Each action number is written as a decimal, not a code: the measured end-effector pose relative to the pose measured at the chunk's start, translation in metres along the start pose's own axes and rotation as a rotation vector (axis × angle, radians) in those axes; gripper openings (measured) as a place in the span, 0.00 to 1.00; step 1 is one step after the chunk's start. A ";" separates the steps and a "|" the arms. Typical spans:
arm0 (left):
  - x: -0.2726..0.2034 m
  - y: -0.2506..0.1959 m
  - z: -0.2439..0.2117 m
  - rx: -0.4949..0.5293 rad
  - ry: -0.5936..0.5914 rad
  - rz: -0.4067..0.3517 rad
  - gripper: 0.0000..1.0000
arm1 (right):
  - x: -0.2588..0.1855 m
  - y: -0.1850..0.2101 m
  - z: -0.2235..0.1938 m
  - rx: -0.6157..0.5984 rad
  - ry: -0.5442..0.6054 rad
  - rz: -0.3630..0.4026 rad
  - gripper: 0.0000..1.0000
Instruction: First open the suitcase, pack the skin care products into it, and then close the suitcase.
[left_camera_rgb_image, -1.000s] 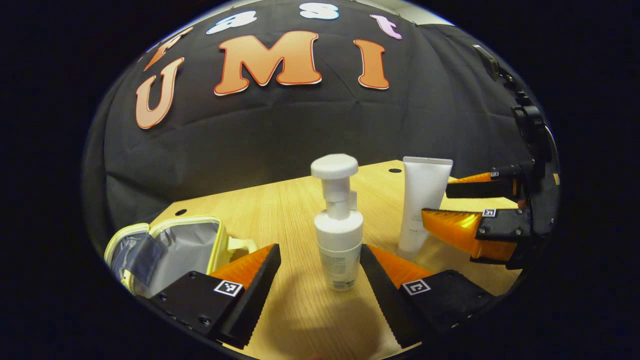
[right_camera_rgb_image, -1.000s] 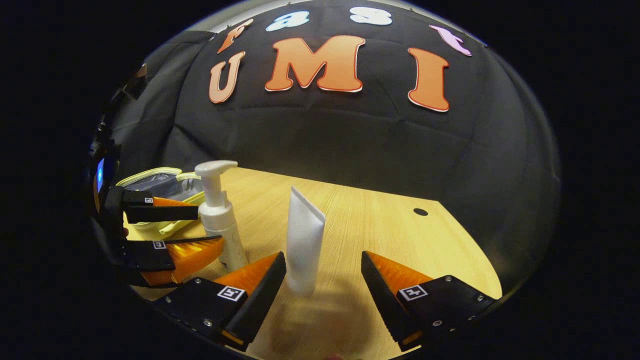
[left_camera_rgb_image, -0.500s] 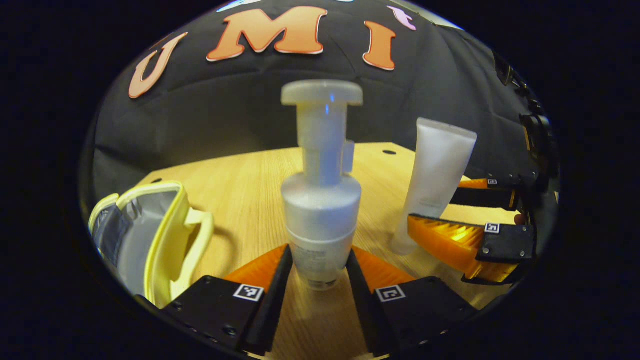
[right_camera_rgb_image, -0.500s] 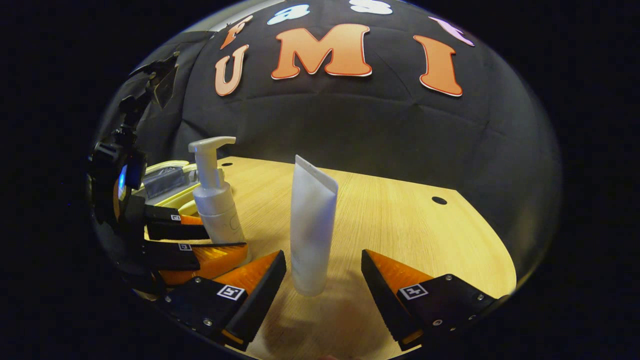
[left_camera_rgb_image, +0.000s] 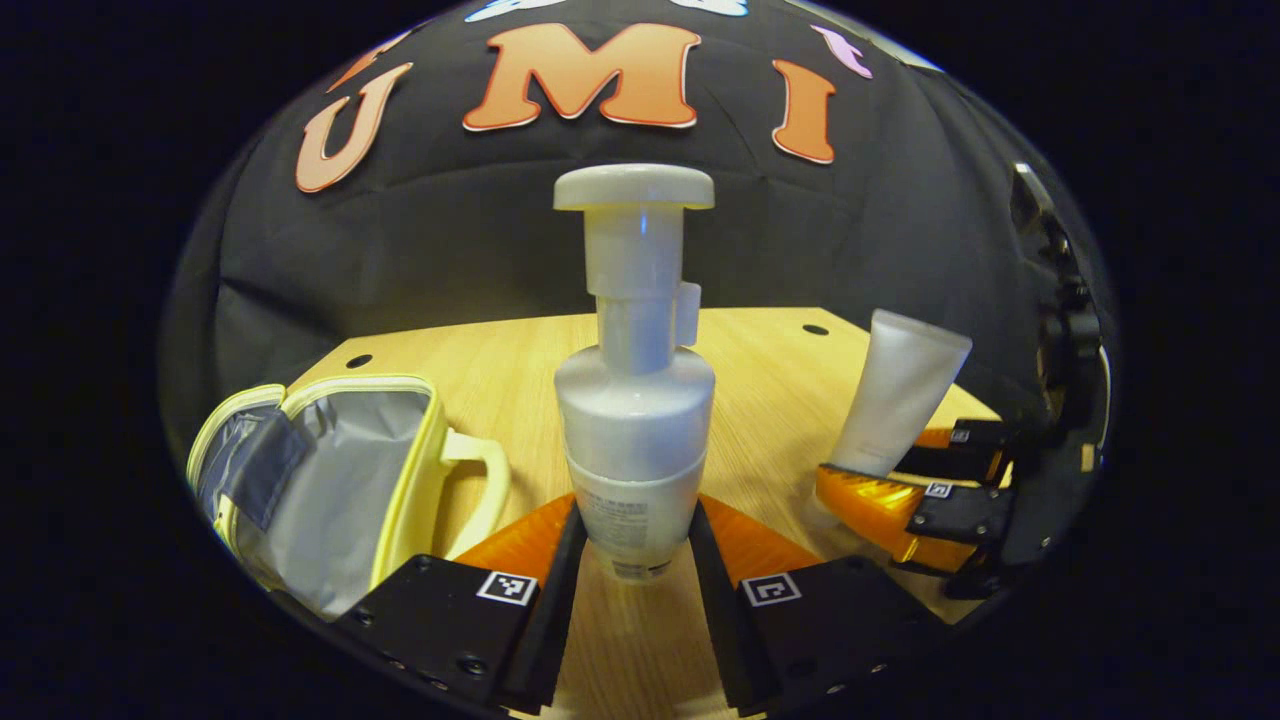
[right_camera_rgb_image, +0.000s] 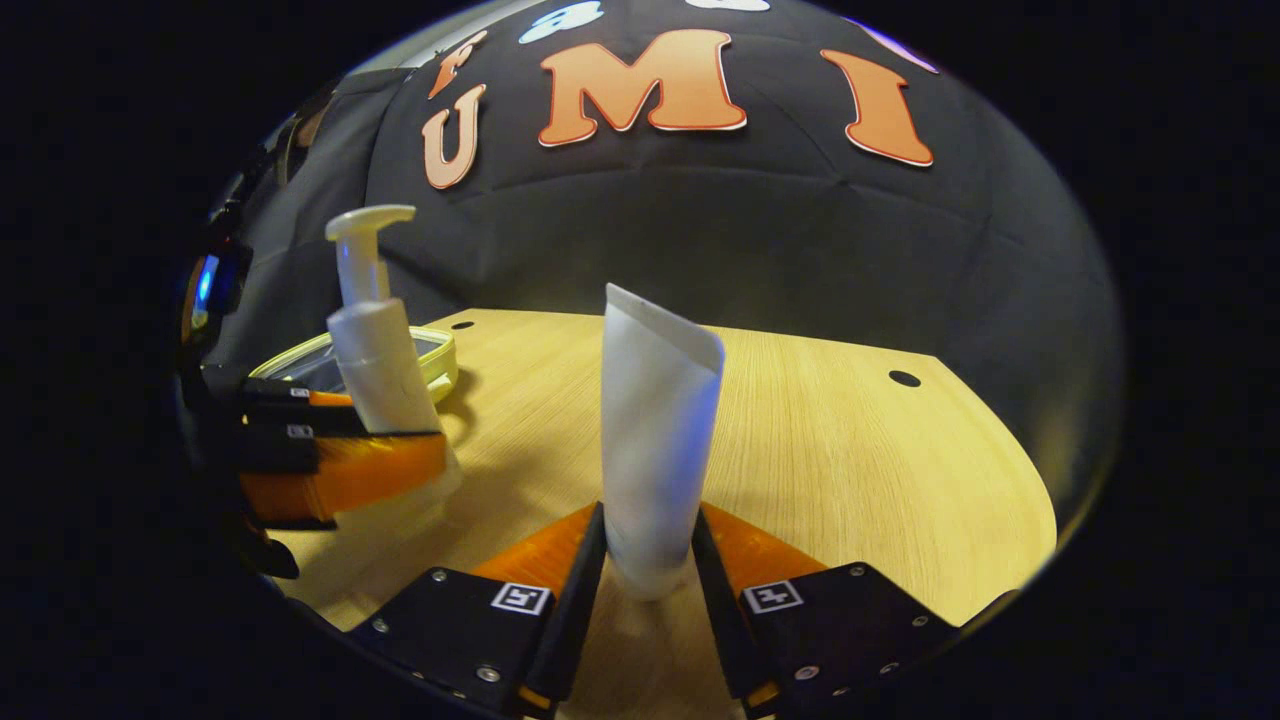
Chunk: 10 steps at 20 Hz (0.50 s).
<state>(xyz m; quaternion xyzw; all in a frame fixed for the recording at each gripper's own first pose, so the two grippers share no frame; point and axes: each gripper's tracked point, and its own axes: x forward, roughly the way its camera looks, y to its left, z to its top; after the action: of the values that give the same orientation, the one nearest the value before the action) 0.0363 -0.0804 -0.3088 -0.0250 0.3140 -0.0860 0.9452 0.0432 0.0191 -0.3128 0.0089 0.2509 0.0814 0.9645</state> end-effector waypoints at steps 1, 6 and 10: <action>-0.008 0.006 0.009 0.000 -0.006 0.011 0.57 | 0.004 0.001 -0.001 -0.003 0.012 0.007 0.52; -0.042 0.041 0.046 -0.001 -0.046 0.087 0.56 | -0.013 0.018 0.020 0.039 0.040 0.060 0.46; -0.068 0.078 0.072 -0.034 -0.071 0.149 0.57 | -0.032 0.037 0.065 0.038 -0.003 0.103 0.45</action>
<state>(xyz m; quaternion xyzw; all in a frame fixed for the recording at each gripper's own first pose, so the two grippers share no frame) 0.0372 0.0076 -0.2194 -0.0208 0.2825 -0.0092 0.9590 0.0415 0.0520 -0.2385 0.0401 0.2500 0.1263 0.9591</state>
